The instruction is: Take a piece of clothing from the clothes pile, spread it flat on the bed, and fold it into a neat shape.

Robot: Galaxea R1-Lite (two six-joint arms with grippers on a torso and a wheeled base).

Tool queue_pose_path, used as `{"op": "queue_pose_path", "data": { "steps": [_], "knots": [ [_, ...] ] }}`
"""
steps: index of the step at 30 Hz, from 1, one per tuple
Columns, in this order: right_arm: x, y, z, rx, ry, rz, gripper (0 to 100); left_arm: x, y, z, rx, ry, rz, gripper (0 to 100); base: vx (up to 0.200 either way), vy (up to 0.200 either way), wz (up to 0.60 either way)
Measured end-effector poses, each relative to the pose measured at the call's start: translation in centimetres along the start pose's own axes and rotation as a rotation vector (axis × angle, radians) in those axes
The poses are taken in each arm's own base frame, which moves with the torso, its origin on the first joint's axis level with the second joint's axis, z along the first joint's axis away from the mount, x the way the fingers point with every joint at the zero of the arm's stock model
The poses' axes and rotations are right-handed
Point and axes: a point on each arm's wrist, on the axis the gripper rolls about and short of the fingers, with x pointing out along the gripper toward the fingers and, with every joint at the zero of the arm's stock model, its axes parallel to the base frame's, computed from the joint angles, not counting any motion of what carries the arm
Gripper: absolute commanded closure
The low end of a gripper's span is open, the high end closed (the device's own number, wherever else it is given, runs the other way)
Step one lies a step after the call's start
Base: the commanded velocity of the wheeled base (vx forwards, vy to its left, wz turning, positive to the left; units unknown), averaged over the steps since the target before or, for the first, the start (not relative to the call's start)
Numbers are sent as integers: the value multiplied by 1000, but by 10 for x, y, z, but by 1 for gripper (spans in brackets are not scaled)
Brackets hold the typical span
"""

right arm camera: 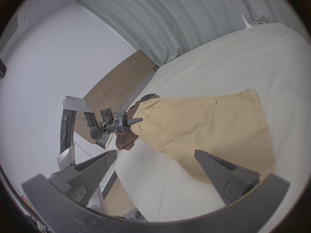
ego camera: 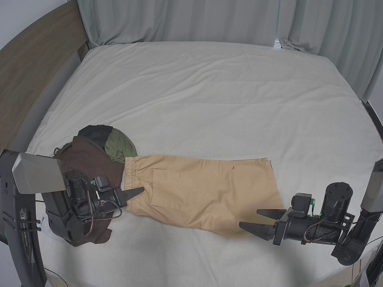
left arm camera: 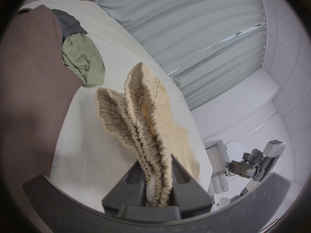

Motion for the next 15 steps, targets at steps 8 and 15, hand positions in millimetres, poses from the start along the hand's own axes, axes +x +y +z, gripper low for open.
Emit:
{"op": "queue_pose_path", "data": {
  "steps": [8,15],
  "knots": [
    [2,-2,-2,5,10,-4,0,-30,-3,12,4,-16,-7,100,0,0,0],
    [2,-2,-3,6,15,-5,0,-48,2,18,62,-34,4,100,0,0,0]
  ]
}}
